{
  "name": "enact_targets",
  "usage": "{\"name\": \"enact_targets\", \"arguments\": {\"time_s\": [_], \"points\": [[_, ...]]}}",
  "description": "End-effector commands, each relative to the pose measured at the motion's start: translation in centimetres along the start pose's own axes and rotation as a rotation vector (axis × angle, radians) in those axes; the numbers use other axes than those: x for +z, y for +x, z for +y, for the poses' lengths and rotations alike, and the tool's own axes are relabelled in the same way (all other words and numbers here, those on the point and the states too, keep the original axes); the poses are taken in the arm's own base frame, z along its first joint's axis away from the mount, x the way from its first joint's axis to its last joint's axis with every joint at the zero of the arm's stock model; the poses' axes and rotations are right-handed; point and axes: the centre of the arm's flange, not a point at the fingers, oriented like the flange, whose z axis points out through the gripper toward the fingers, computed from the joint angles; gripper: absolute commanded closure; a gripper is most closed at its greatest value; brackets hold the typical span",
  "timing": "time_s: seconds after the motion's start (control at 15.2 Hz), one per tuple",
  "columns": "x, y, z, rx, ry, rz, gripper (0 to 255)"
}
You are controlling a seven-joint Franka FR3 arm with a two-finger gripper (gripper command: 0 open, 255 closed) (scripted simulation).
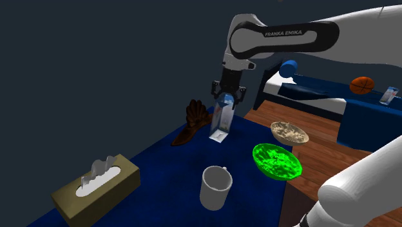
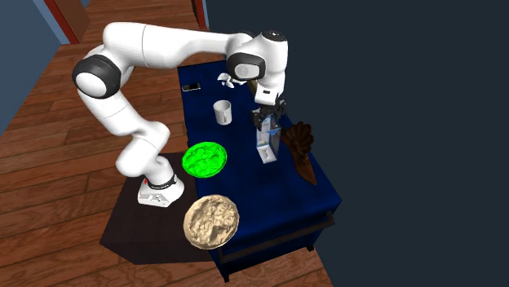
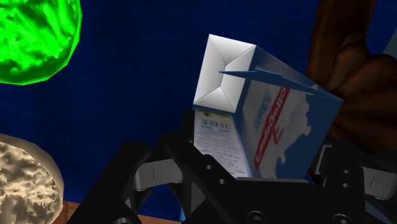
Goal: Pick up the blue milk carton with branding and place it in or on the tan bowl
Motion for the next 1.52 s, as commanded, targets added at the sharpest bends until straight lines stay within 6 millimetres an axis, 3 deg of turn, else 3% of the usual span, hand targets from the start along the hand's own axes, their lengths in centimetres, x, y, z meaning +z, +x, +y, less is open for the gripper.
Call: {"name": "enact_targets", "arguments": {"time_s": [0.0, 1.45], "points": [[-1.3, 0.0, 0.1, 0.000, 0.001, 0.001, 255], [-12.9, -0.2, 0.0, 0.000, 0.001, 0.001, 255]]}}
